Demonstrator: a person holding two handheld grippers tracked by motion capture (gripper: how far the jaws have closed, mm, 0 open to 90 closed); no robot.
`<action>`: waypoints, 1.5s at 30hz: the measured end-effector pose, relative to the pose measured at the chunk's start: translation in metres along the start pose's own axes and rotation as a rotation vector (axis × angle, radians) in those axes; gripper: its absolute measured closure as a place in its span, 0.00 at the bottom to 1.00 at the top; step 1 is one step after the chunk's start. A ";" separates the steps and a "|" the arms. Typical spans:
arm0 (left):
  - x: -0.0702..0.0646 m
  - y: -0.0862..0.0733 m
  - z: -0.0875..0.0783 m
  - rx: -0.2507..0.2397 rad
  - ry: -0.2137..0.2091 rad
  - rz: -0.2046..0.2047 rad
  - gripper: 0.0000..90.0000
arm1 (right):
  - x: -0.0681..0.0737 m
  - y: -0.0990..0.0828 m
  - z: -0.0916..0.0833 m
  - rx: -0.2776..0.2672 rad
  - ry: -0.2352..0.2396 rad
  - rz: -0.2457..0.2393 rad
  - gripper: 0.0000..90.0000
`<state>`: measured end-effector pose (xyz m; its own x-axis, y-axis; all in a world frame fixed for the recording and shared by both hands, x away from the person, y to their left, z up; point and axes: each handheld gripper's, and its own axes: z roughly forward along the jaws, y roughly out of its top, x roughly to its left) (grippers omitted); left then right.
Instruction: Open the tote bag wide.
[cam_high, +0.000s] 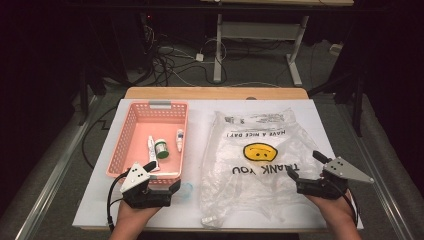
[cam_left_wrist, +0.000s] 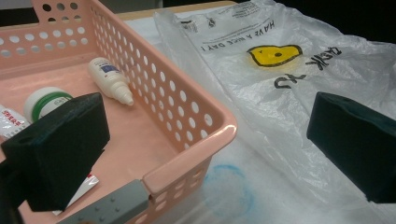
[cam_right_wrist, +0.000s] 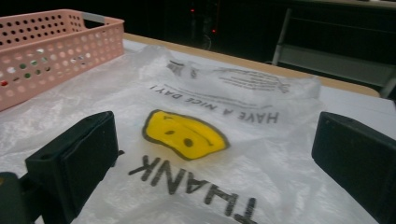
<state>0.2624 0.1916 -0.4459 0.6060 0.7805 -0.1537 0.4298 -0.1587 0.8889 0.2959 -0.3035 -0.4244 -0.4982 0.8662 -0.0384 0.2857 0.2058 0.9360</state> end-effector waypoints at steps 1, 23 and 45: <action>0.000 0.000 0.000 0.001 0.001 -0.001 0.00 | -0.004 0.000 -0.002 -0.001 -0.008 0.004 0.02; 0.000 0.000 0.000 0.000 0.003 -0.004 0.00 | -0.093 -0.050 -0.008 0.238 -0.166 0.235 0.27; 0.001 0.001 0.000 0.009 0.007 -0.002 0.00 | -0.080 -0.055 0.003 0.362 -0.106 0.170 1.00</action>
<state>0.2629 0.1924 -0.4451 0.6003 0.7851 -0.1522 0.4367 -0.1625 0.8848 0.3227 -0.3823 -0.4737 -0.3374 0.9399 0.0527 0.6357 0.1862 0.7491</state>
